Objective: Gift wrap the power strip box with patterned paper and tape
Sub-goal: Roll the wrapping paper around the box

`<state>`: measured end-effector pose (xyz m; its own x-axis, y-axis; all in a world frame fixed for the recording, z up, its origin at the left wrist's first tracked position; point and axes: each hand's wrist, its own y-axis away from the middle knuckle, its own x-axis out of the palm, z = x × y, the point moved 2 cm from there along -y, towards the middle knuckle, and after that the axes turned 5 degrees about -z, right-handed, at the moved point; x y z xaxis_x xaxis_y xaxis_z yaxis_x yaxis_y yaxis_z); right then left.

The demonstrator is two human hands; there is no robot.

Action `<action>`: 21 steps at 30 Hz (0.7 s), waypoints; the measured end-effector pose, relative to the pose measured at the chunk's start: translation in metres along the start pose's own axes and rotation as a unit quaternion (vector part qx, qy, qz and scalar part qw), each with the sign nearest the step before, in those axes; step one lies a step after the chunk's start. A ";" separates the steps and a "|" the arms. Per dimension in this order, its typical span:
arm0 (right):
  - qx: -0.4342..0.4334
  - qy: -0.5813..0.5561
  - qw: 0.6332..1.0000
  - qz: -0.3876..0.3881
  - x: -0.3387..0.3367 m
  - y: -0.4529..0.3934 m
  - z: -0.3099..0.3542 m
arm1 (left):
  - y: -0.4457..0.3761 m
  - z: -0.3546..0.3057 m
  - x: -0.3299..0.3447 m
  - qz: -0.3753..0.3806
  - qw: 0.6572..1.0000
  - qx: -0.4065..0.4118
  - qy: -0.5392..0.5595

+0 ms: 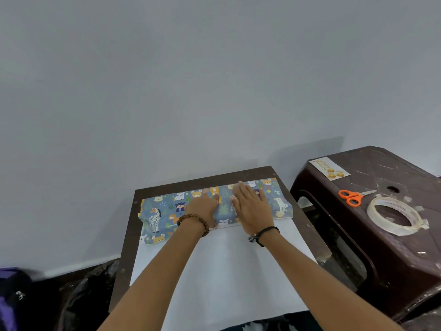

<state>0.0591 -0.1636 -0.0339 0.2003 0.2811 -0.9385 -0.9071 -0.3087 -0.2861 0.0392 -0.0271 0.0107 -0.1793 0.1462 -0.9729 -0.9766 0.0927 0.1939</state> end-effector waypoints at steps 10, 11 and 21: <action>0.131 -0.029 0.991 0.010 -0.037 0.012 -0.028 | -0.001 -0.002 0.000 0.019 0.999 -0.021 0.017; 0.192 -0.096 0.977 -0.010 -0.040 0.018 -0.035 | 0.000 -0.002 0.000 0.019 0.999 -0.022 0.018; 0.381 -0.388 0.839 0.024 -0.038 0.028 -0.068 | -0.003 0.003 0.002 0.001 1.000 -0.018 0.018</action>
<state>0.0511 -0.2450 -0.0192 0.1232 0.8830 -0.4530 -0.9400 0.2502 0.2321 0.0417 -0.0240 0.0086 -0.1853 0.1106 -0.9764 -0.9796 0.0576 0.1924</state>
